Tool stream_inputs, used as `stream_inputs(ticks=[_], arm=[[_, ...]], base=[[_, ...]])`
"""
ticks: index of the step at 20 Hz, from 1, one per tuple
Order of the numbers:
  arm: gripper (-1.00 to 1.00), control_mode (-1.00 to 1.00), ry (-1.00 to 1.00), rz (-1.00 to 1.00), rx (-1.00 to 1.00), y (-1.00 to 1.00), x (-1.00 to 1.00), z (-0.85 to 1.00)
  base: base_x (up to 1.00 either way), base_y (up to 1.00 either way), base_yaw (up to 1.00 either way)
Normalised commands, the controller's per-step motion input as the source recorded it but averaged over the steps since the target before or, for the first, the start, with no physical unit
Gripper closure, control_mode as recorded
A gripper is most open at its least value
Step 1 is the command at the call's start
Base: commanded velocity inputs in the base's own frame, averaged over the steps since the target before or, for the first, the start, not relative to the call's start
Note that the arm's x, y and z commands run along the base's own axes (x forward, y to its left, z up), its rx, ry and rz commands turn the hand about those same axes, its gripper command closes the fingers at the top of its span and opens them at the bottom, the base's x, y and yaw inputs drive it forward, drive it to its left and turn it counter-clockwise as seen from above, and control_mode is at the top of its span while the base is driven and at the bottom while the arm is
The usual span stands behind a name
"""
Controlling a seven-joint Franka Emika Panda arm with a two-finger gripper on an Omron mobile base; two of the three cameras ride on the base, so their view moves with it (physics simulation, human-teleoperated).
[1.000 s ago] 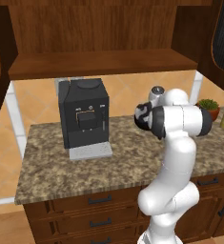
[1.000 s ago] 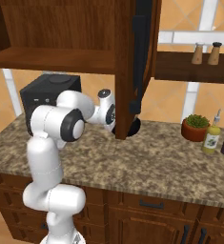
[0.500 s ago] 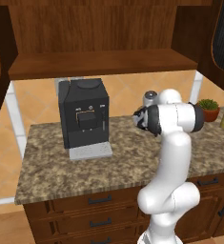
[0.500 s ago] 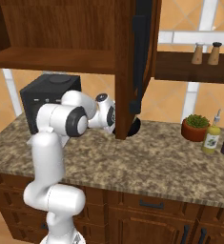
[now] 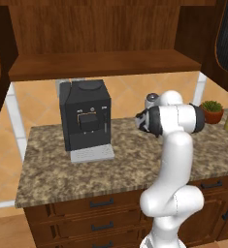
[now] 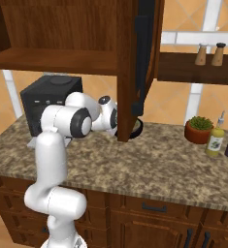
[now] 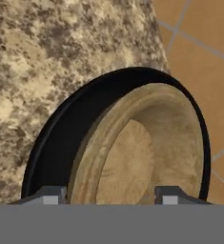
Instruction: Pick up the bowls on the counter and stack them on top of one another in the open cabinet. Place the smaller bowl on top of the larger bowl.
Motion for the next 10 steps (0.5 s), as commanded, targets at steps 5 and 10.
stream_inputs(ticks=[5,10], arm=[[-1.0,-1.0,-0.12,0.0,0.03,-0.04,-0.33,0.47],[-1.0,-1.0,0.0,0.0,0.01,0.03,-0.32,-0.41]], base=[[0.0,0.0,0.0],[0.0,0.0,0.0]])
